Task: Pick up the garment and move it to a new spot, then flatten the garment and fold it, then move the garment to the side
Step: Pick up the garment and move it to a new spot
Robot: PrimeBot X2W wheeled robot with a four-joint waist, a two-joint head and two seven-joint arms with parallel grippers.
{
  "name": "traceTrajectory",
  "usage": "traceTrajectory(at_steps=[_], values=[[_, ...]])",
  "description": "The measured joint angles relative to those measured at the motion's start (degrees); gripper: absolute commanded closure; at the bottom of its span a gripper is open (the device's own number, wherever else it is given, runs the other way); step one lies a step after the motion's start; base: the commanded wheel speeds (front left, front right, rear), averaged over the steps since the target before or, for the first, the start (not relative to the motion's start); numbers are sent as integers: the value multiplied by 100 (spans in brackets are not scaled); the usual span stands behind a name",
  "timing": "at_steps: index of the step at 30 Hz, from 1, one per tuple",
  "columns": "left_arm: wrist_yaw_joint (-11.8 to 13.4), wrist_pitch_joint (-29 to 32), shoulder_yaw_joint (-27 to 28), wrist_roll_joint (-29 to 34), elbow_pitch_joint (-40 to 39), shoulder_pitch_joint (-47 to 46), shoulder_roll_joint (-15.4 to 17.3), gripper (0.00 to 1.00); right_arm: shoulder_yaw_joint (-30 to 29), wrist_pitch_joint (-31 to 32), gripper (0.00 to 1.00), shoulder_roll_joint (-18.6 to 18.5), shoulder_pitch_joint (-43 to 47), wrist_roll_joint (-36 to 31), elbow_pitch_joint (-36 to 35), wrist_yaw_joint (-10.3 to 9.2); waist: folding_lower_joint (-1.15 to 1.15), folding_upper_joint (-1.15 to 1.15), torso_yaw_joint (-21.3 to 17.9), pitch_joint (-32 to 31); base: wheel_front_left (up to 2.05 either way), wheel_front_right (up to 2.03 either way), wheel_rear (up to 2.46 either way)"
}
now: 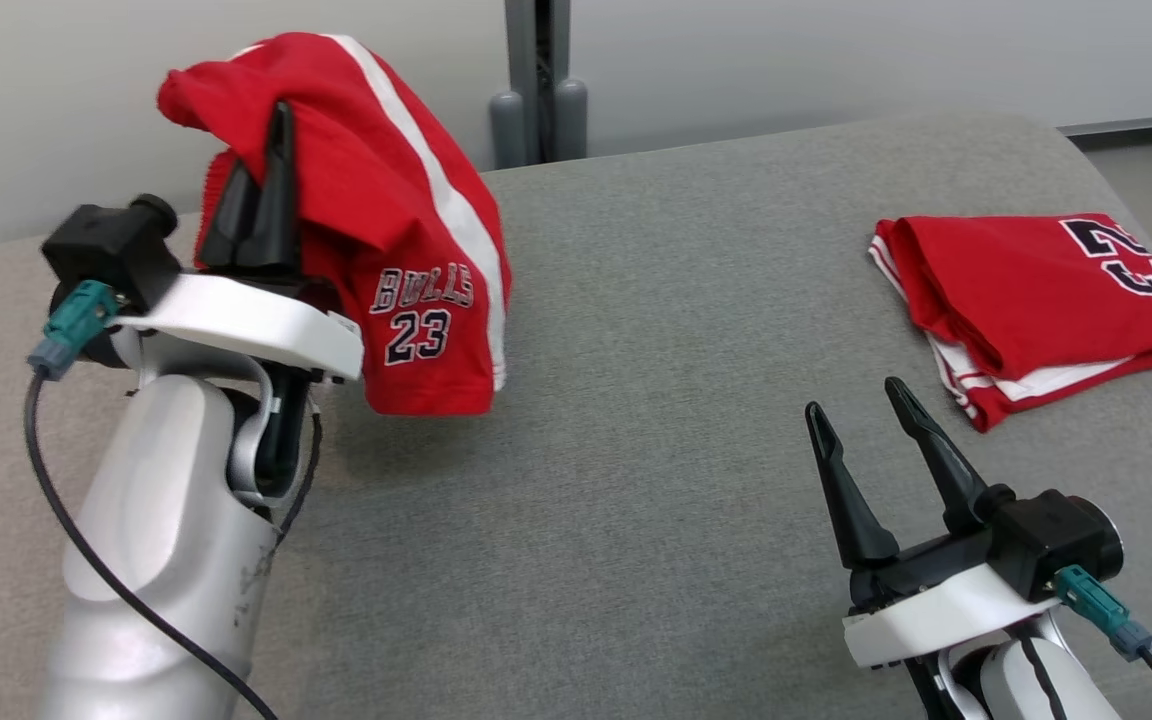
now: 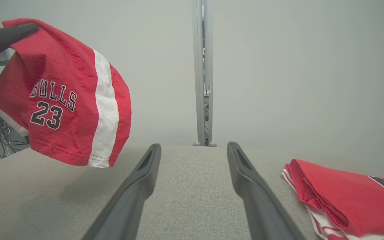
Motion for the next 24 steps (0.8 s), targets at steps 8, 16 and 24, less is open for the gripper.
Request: traceTrajectory(at_steps=[8,16,24], values=[[4,-114,-571,447,-71,232,-159,100,-25,0,0,76,-130,1,-29,0,0,0,-549,49,0,0,0],[120,-215,-864,602,520,1127,-312,100,-94,0,0,143,-88,1,-37,0,0,0,-723,112,0,0,0],[336,-181,-1102,322,1440,1634,-457,100,-141,0,0,157,-59,-38,-11,0,0,0,-520,81,0,0,0]])
